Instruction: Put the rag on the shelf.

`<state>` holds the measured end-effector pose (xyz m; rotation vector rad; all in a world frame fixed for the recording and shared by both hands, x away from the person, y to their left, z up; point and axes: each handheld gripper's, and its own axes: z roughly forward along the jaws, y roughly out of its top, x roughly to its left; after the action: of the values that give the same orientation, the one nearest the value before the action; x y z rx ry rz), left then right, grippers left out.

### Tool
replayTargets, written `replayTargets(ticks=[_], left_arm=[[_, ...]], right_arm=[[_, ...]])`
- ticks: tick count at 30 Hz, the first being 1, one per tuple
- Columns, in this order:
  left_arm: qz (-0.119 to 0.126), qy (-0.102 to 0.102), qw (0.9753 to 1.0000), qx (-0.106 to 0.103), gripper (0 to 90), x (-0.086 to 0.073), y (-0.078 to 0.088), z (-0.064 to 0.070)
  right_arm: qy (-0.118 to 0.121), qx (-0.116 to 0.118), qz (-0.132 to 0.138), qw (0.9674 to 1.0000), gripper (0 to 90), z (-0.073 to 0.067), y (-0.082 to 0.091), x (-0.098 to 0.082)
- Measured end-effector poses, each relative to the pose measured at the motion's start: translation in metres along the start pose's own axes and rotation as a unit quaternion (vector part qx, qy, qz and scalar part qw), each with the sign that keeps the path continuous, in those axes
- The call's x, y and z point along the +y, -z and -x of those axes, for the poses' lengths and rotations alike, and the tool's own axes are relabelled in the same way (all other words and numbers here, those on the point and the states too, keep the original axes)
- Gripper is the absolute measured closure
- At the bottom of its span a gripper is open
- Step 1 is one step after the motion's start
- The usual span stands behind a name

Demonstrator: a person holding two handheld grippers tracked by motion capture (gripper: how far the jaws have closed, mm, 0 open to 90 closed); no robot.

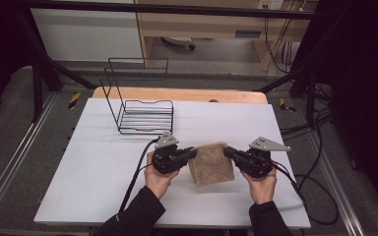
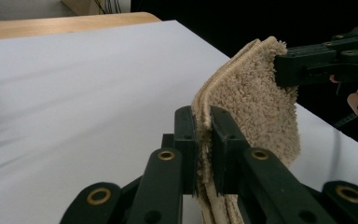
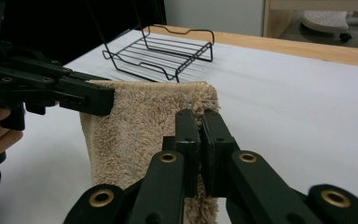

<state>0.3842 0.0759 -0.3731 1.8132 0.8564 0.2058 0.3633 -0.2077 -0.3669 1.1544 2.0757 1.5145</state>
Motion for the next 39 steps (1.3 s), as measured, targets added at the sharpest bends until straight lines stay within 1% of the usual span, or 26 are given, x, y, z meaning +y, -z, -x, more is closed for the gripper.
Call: replayTargets(ticks=[1,2,6,9,14,18,26,27,30,39], left_arm=[[0.002,-0.003,1.0000,0.003,81.5,0.002,0.003,-0.001],[0.002,-0.004,1.0000,0.005,81.5,0.004,0.005,-0.002],[0.007,-0.013,0.9998,0.014,81.5,0.011,0.014,-0.007],[0.011,-0.014,0.9996,0.021,81.5,0.015,0.021,-0.010],[0.019,-0.018,0.9992,0.031,81.5,0.019,0.033,-0.019],[0.028,-0.017,0.9988,0.037,81.5,0.021,0.042,-0.025],[0.041,-0.022,0.9977,0.049,81.5,0.029,0.060,-0.035],[0.041,-0.024,0.9975,0.052,81.5,0.030,0.062,-0.036],[0.044,-0.030,0.9971,0.054,81.5,0.034,0.070,-0.040],[0.065,-0.032,0.9950,0.068,81.5,0.042,0.089,-0.051]], right_arm=[[0.002,0.000,0.005,1.0000,86.6,-0.003,-0.002,0.003],[0.002,0.000,0.005,1.0000,86.6,-0.003,-0.002,0.003],[0.007,0.000,0.015,0.9999,86.6,-0.011,-0.007,0.008],[0.006,0.003,0.024,0.9997,86.7,-0.016,-0.012,0.012],[0.009,0.006,0.035,0.9993,86.7,-0.026,-0.020,0.019],[0.009,0.011,0.045,0.9989,86.8,-0.033,-0.026,0.024],[0.011,0.017,0.065,0.9976,86.8,-0.047,-0.039,0.033],[0.012,0.019,0.071,0.9972,86.8,-0.051,-0.041,0.036],[0.013,0.021,0.075,0.9969,86.8,-0.054,-0.044,0.040],[0.023,0.022,0.092,0.9952,86.8,-0.069,-0.058,0.056]])
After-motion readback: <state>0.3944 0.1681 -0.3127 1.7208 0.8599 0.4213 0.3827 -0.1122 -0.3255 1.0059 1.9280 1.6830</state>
